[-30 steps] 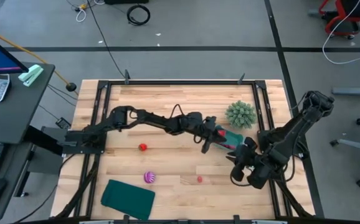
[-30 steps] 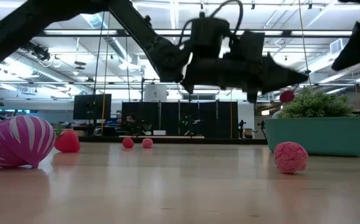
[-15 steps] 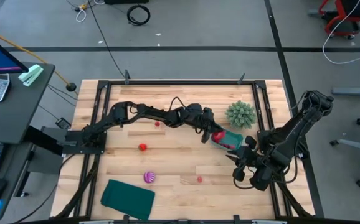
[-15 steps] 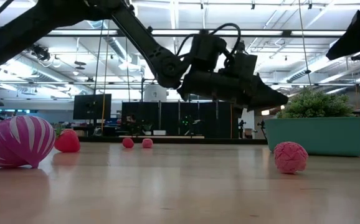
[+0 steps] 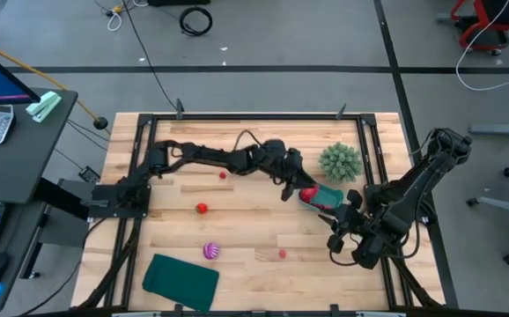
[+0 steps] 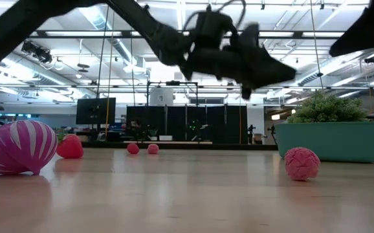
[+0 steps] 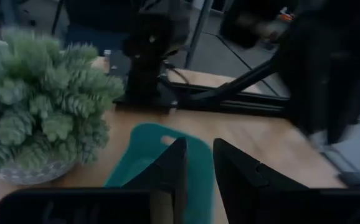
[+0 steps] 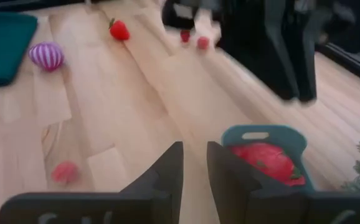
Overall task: Pick and placing Produce into tupperware
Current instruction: Put the peach into the green bin
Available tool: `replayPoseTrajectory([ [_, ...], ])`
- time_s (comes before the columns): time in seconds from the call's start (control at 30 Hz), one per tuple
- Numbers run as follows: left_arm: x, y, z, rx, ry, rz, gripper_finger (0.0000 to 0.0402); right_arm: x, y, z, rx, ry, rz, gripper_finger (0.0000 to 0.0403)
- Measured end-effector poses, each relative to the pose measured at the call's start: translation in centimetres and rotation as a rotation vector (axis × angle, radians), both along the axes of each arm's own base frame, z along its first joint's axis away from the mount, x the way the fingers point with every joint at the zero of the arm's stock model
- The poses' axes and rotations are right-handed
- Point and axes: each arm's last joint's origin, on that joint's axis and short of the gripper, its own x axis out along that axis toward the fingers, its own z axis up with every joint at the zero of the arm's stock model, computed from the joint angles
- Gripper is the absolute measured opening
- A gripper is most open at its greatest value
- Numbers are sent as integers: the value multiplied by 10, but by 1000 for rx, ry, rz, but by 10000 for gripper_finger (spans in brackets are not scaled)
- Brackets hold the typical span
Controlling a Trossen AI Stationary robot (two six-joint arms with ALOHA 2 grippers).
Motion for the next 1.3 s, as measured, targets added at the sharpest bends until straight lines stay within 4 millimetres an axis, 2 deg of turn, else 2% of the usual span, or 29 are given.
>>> replayPoseTrajectory([
  [0.1,-15,9,34,-24,33,-53,82,7,-7,0,0,-4,-48,84],
  [0.2,-39,20,76,-32,73,-91,74,17,-20,0,6,-10,-126,85],
  [0.4,-112,36,142,43,245,-78,59,48,-53,2,58,29,-218,85],
  [0.57,-174,39,177,53,375,-44,50,96,-77,1,28,24,-60,85],
  [0.67,-201,37,191,60,434,13,48,128,-86,-4,39,-35,141,85],
  [0.77,-219,34,199,100,487,100,48,150,-97,-18,-41,-46,277,85],
  [0.93,-238,31,208,193,555,280,42,177,-126,-39,-64,24,240,102],
  [1.07,-248,31,213,255,574,392,33,208,-148,-47,10,32,326,130],
  [1.3,-262,27,221,270,569,421,18,260,-175,-61,-62,127,384,190],
])
